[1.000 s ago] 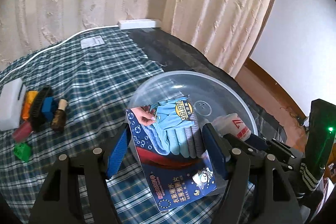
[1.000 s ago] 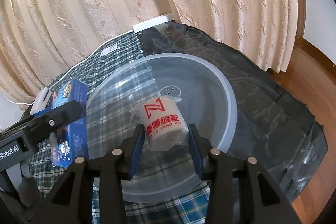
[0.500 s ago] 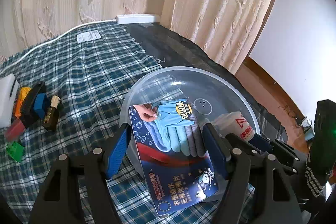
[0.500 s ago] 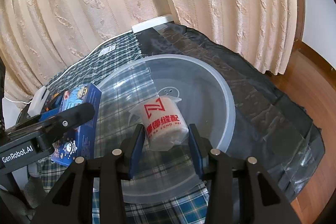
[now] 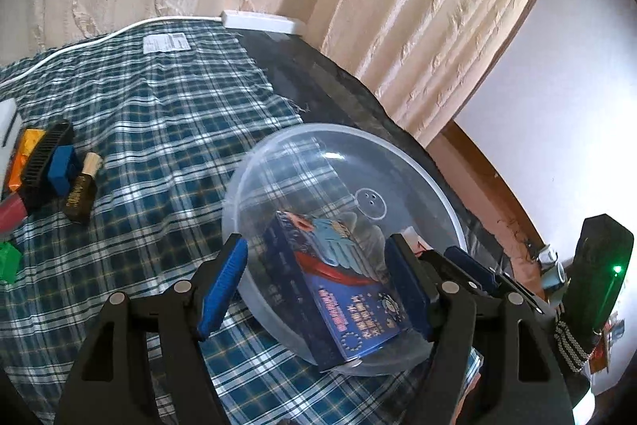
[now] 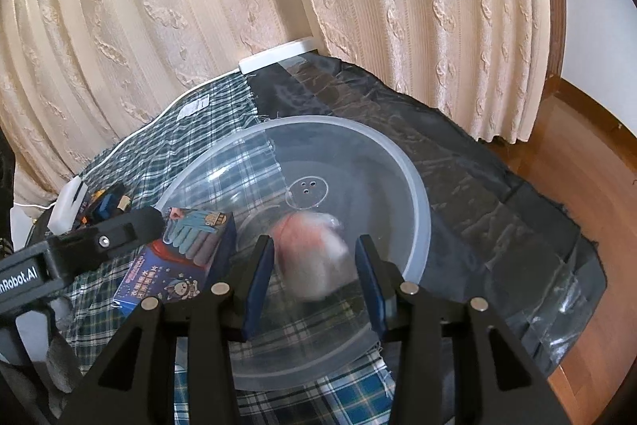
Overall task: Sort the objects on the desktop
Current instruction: 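Open the right tool to drop the white roll into the bowl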
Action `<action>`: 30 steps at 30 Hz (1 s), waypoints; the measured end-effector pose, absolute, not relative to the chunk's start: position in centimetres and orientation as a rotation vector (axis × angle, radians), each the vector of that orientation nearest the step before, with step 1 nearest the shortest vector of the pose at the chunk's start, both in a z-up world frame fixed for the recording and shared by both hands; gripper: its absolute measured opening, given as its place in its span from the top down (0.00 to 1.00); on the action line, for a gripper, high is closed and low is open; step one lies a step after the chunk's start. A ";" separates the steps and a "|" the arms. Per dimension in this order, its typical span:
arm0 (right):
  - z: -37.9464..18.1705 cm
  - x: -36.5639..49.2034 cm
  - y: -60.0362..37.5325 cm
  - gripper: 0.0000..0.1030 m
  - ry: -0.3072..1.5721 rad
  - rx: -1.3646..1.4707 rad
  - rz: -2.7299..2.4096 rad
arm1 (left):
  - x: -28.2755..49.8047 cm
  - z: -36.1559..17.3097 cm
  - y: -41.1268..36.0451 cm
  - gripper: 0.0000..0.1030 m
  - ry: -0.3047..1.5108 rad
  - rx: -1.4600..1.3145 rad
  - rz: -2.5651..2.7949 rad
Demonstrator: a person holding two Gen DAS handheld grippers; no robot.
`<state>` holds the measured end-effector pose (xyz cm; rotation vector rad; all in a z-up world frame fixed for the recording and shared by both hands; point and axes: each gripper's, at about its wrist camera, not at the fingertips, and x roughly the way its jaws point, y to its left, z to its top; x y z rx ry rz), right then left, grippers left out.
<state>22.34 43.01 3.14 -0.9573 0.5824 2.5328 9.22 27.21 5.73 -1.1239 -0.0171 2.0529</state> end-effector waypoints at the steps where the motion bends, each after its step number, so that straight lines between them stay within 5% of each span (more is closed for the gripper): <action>1: 3.2 22.3 43.0 0.46 0.587 -0.957 2.536 | 9.1 5.9 26.9 0.28 -0.026 -1.125 2.058; 4: 3.4 22.4 42.6 0.29 0.593 -0.952 2.560 | 8.9 6.1 26.2 0.28 -0.037 -1.123 2.079; 30: 3.3 18.0 37.9 0.28 0.382 -1.143 2.627 | 7.9 6.2 20.2 0.28 -0.065 -1.137 2.220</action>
